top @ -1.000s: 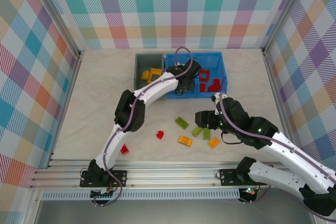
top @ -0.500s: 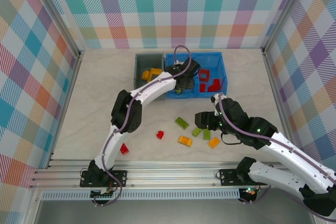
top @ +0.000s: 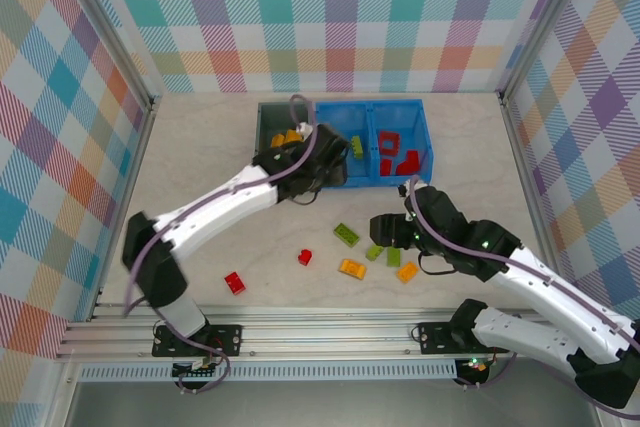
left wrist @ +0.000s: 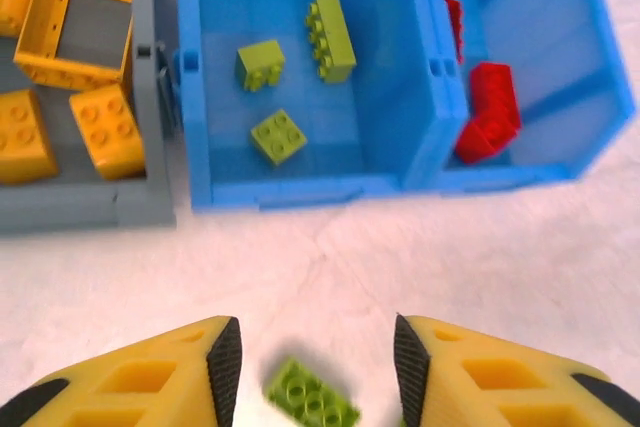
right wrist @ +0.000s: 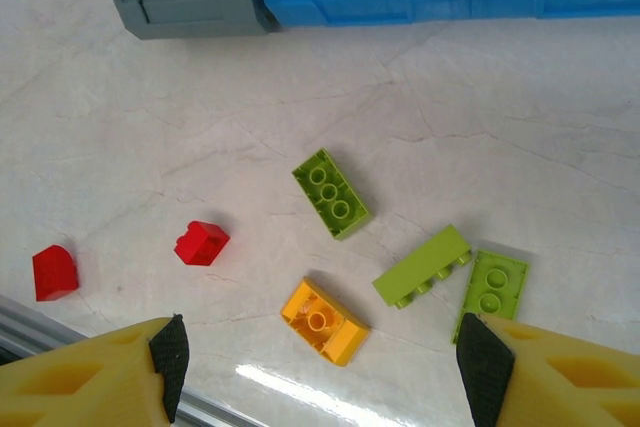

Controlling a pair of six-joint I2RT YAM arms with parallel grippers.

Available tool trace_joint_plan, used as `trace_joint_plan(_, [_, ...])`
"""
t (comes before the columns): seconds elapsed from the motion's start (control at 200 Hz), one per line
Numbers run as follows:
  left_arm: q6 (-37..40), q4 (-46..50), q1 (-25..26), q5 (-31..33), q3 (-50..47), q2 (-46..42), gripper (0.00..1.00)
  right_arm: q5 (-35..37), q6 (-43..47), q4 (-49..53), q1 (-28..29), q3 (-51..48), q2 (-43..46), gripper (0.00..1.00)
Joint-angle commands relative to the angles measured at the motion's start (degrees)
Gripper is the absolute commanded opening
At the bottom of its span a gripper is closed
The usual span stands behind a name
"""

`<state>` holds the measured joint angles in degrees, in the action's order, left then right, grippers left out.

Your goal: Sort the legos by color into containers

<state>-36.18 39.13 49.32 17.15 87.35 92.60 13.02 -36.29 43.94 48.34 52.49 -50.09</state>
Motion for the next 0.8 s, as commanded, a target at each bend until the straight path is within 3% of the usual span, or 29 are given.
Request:
trace_joint_plan(0.0, [1.1, -1.4, 1.8, -2.1, -10.3, -9.9, 0.52, 0.7, -3.8, 3.9, -0.3, 2.4, -1.2, 0.72])
trace_joint_plan(0.265, [-3.4, 1.0, 4.4, -5.9, -28.2, -30.6, 0.56, 1.5, -7.1, 8.9, -0.3, 3.2, -3.0, 0.69])
trace_joint_plan(0.435, [-5.4, -2.8, 5.5, -9.9, -37.4, -41.5, 0.57, 0.7, -13.8, 9.4, -0.3, 4.4, -7.4, 0.63])
trace_joint_plan(0.555, [-6.4, -6.6, 5.7, -12.7, -41.6, -46.2, 0.58, -0.8, -23.4, 7.2, -0.1, 2.4, -12.6, 0.59])
trace_joint_plan(0.795, [-7.0, -8.7, 5.7, -14.1, -43.3, -49.3, 0.58, -1.9, -33.5, -2.4, -1.7, -3.1, -21.1, 0.56])
